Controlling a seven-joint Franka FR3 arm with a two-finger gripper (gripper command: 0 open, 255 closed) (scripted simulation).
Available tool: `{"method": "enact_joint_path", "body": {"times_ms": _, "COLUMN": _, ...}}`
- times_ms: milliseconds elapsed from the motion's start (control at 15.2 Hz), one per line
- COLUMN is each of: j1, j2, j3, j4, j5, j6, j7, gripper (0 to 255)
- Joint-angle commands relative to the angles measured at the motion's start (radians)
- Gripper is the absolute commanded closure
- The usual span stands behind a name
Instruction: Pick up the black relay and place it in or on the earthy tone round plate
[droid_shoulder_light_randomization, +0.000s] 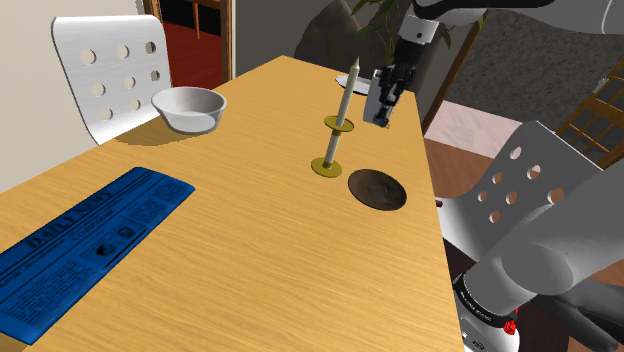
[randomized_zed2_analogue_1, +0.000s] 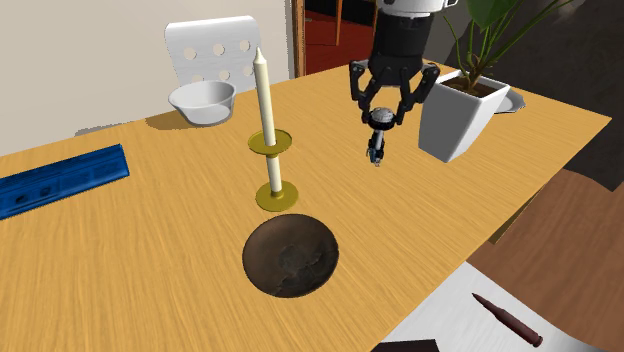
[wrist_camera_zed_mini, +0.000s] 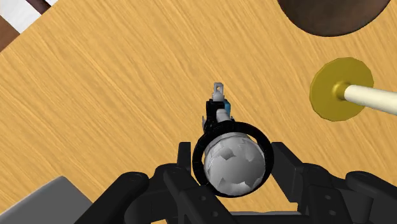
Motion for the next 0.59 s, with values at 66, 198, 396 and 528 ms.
{"method": "enact_joint_path", "body": {"times_ms": 66, "j1": 0.018, "j2": -0.097, "j3": 0.031, "j4": -0.093, "j5": -0.008, "j6": -0.003, "j7": 0.054, "gripper": 255}}
{"method": "enact_joint_path", "body": {"times_ms": 198, "j1": 0.029, "j2": -0.16, "j3": 0.055, "j4": -0.146, "j5": -0.008, "j6": -0.013, "j7": 0.089, "gripper": 255}}
{"method": "enact_joint_path", "body": {"times_ms": 396, "j1": 0.046, "j2": -0.25, "j3": 0.092, "j4": -0.215, "j5": -0.002, "j6": -0.032, "j7": 0.142, "gripper": 255}}
{"method": "enact_joint_path", "body": {"times_ms": 528, "j1": 0.057, "j2": -0.307, "j3": 0.118, "j4": -0.256, "j5": 0.007, "j6": -0.049, "j7": 0.177, "gripper": 255}}
